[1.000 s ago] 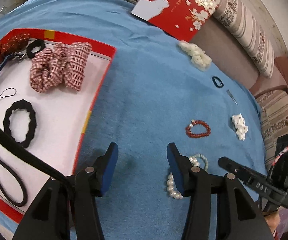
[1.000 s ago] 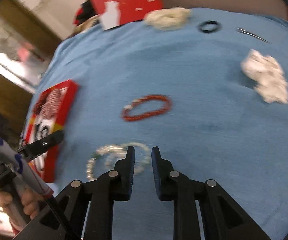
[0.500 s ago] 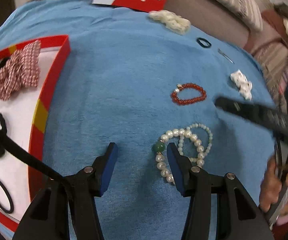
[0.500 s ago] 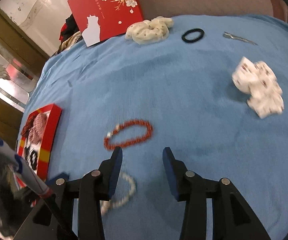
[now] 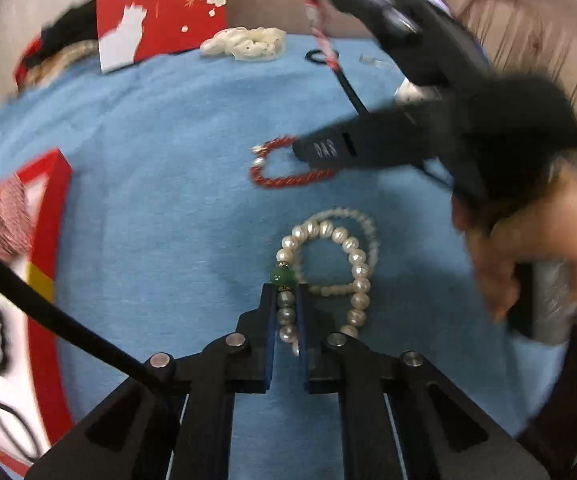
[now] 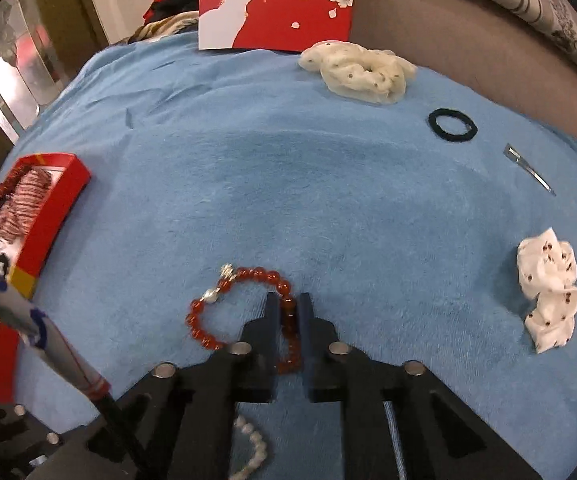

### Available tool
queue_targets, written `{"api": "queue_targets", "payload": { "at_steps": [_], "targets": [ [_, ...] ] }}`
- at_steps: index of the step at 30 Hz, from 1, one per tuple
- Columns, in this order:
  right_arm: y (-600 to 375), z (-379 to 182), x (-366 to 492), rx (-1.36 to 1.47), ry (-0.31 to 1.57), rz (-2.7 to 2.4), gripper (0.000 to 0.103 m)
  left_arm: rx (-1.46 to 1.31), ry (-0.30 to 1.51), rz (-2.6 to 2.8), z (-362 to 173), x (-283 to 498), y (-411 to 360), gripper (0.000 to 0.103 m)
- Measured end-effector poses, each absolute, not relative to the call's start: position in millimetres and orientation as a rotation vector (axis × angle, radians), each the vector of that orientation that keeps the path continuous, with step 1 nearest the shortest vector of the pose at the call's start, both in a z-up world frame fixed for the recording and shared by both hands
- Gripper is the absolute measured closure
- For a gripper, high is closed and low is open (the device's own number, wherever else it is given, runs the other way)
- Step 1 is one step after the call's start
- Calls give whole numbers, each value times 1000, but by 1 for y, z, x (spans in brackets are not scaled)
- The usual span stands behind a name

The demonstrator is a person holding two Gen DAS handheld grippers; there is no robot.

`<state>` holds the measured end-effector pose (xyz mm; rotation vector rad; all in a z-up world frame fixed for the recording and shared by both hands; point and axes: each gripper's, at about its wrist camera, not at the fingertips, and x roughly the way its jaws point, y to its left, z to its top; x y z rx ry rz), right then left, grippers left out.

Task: Organize jewelry
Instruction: 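Grasp the pearl bracelet with the left tool while the right tool grasps the red bead bracelet, then carry both bracelets into the red tray and open both tools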

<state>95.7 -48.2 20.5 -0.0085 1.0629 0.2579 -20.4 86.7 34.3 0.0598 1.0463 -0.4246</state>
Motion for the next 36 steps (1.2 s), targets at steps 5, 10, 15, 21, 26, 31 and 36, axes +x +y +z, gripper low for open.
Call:
{"api": "queue_targets", "payload": {
  "at_steps": [5,10,15,21,26,31,36],
  "targets": [
    [-59,45,80,31,1009,239,95,-169,975,-472,64,-16,125,94],
    [-56,80,65,37,951,249,95,-297,918,-422,81,-17,170,94],
    [-38,108,52,17,906,269,95,-393,861,-341,93,-19,221,94],
    [14,129,42,-15,876,357,95,-522,798,-216,101,-24,292,94],
    [74,138,38,-39,869,461,95,-628,787,-66,94,-34,356,94],
    [139,141,41,-67,878,558,94,-699,781,121,77,-43,417,94],
    [195,133,47,-79,913,622,94,-797,800,214,54,-44,458,94]
  ]
}}
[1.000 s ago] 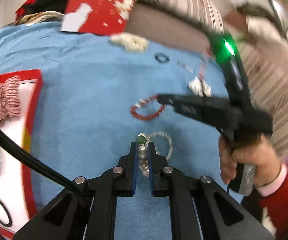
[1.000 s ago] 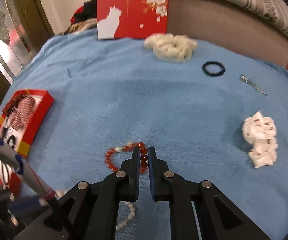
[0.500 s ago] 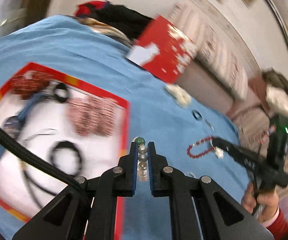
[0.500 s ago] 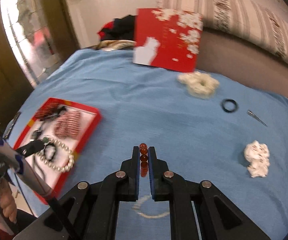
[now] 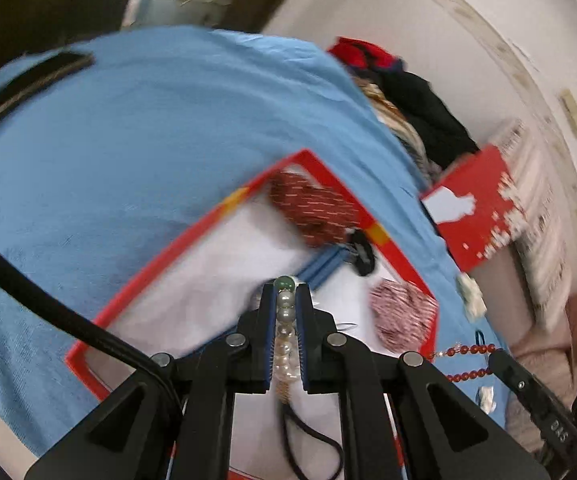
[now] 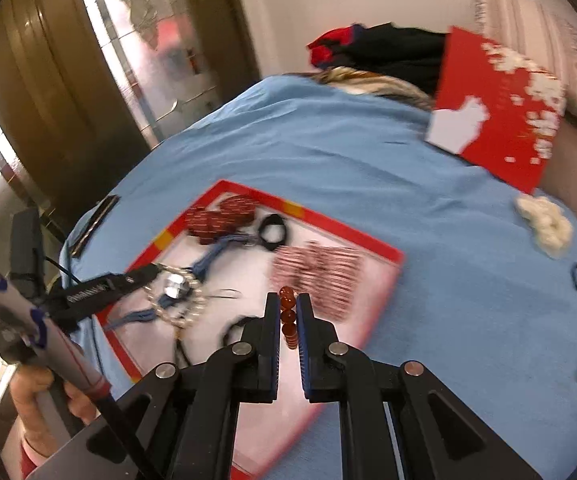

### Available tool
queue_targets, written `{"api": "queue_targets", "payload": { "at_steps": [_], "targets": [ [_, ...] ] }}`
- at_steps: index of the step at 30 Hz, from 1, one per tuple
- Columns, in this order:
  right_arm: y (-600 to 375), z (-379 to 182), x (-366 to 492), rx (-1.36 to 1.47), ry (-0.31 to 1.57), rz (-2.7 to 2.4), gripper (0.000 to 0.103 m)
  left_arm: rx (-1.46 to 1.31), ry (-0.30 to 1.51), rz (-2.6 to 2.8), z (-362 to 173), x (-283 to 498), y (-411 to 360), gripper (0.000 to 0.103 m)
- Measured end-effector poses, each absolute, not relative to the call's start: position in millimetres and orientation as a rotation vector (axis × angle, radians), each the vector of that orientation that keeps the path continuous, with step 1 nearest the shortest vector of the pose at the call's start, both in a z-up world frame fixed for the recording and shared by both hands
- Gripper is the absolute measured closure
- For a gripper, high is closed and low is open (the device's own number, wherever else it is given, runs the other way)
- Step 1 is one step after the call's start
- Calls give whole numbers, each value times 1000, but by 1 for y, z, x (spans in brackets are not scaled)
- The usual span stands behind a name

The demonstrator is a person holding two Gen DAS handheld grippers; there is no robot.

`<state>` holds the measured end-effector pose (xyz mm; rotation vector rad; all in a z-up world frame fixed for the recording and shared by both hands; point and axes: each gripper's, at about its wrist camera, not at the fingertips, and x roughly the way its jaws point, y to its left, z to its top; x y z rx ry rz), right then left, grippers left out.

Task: Organize jewelry
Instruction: 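Carry both bracelets into the red tray and open both tools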

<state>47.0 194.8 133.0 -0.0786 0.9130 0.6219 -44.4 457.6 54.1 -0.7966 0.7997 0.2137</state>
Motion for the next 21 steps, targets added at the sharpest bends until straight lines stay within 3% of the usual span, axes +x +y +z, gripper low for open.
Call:
{"api": "queue_targets", "payload": {
  "at_steps": [15,19,21],
  "targets": [
    [257,72,80,-50,1036,616,94,-886,803,320,39,-55,490,94],
    [242,59,84,-49,1061,570,93,-879,780,312,46,-55,486,83],
    [234,60,84,-34,1059,561,83,-856,775,311,51,-53,481,83]
  ]
}}
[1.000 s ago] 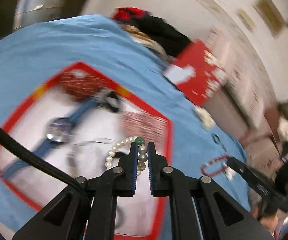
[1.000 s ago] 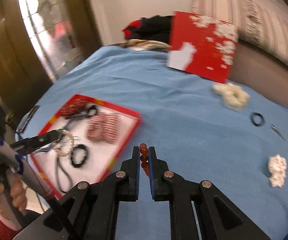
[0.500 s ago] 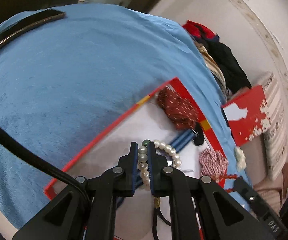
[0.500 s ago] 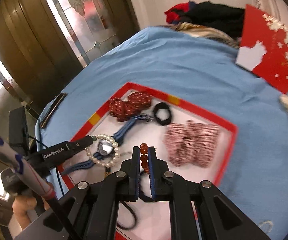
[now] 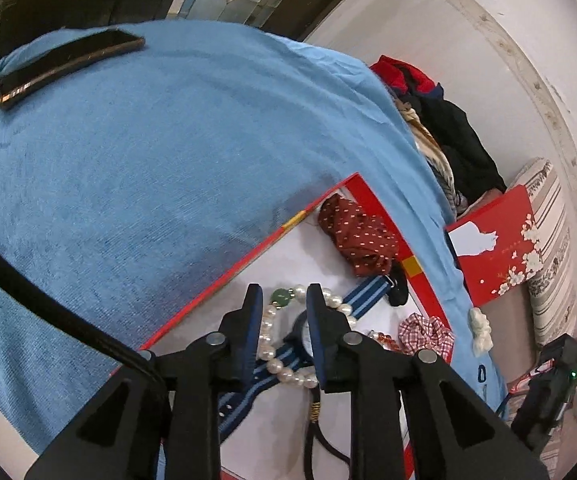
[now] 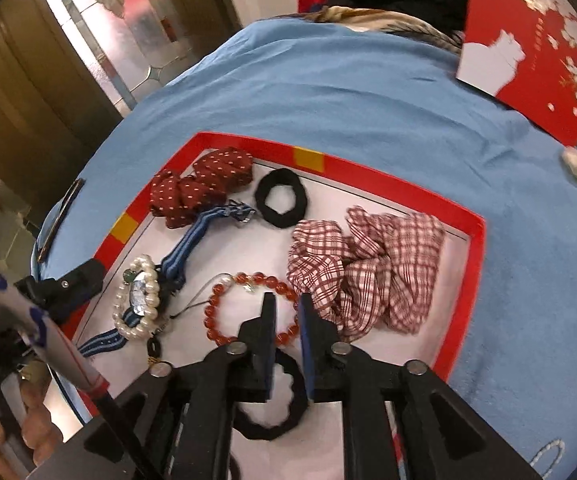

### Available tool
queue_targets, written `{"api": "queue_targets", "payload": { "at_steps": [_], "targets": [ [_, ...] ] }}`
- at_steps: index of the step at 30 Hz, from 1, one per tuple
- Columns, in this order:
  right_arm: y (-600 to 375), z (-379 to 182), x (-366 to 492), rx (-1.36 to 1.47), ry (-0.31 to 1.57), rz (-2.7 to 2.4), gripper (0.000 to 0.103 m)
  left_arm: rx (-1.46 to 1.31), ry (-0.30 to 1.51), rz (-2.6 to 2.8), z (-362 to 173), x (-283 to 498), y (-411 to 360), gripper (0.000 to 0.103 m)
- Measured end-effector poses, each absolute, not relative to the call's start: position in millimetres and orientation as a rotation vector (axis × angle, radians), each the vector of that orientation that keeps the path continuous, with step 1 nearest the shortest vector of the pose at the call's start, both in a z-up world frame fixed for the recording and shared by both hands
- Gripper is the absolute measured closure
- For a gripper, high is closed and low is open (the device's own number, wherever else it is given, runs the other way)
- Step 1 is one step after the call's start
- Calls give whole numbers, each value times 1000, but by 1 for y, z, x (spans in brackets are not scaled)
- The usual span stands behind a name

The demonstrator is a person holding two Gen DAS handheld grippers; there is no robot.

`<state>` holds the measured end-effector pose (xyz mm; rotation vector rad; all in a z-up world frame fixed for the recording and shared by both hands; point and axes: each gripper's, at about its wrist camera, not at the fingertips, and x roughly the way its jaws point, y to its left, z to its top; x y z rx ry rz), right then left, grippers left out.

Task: Organize jewelry
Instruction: 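Carry both bracelets into the red tray and open both tools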

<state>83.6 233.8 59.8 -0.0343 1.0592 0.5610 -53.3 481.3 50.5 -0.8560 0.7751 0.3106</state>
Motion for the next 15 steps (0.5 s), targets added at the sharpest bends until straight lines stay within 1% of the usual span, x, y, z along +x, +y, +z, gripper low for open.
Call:
{"api": "queue_targets", "payload": {
  "at_steps": [1,2,3,4,5,10,15],
  "targets": [
    [229,62,82,-24,1052,558,78,-850,772,309,53,-53,478,82],
    [225,64,82,-17,1045,558,71,-846,770,309,54,-53,476,80],
    [220,68,80,-13,1035,554,68,-838,767,313,56,-52,474,78],
    [217,70,78,-13,1027,550,68,-834,767,318,57,-52,473,73],
    [212,73,75,-16,1019,546,68,-833,766,323,58,-51,473,70],
    [181,78,63,0,1013,520,68,-830,810,314,52,-47,467,70],
    [139,80,48,58,1011,497,68,-764,850,332,51,-45,459,70]
  ]
}}
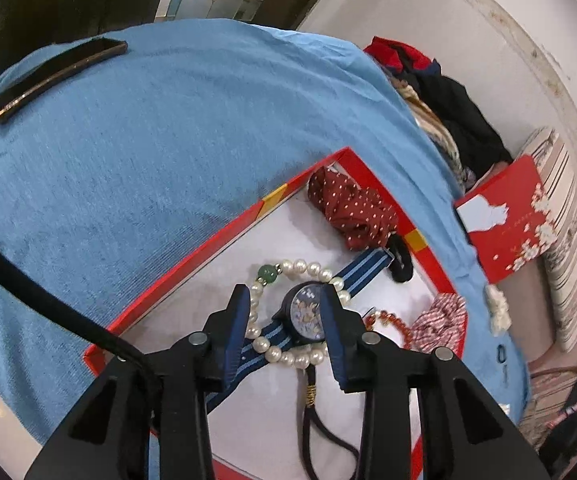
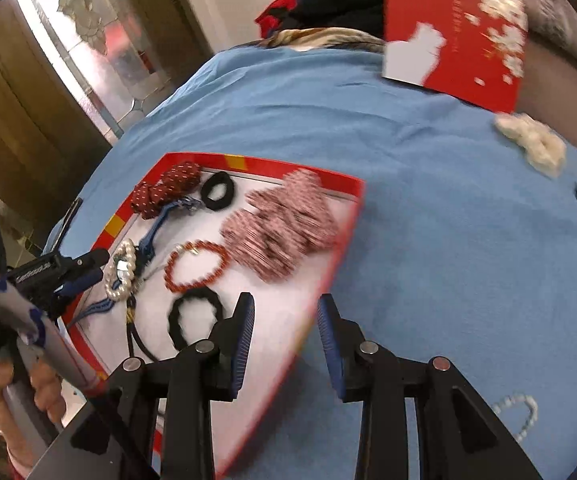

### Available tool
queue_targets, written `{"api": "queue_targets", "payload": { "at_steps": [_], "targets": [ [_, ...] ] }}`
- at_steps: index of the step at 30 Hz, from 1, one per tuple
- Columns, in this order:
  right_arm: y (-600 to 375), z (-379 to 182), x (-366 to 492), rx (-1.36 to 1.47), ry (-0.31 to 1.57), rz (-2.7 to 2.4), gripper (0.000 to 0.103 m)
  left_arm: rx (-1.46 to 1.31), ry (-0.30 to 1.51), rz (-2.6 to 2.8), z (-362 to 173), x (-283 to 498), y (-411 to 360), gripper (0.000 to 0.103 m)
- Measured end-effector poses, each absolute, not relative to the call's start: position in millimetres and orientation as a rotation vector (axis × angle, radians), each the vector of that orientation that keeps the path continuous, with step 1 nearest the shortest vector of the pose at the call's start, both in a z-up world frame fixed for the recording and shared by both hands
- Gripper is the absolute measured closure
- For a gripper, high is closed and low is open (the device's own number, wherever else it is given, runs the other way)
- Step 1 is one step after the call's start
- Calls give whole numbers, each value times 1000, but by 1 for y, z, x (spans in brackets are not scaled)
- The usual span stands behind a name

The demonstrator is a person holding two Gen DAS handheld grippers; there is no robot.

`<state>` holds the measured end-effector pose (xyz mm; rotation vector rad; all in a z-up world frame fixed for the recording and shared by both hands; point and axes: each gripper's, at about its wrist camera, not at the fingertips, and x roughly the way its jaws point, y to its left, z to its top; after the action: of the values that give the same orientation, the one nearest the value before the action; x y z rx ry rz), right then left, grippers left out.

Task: Organize jewelry
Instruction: 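Carry both bracelets into the red tray and open both tools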

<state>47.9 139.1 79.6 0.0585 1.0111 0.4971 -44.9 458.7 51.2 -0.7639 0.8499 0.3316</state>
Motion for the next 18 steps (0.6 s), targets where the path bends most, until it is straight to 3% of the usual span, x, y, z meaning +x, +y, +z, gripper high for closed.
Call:
{"api": "queue_targets", "payload": {
  "at_steps": [9,18],
  "targets": [
    [64,76,25,133,1019,410,66,-571,964,379,46,-38,433,68],
    [48,77,11,141,1003,394,62,-393,994,323,53,-37,382,67]
  ]
}}
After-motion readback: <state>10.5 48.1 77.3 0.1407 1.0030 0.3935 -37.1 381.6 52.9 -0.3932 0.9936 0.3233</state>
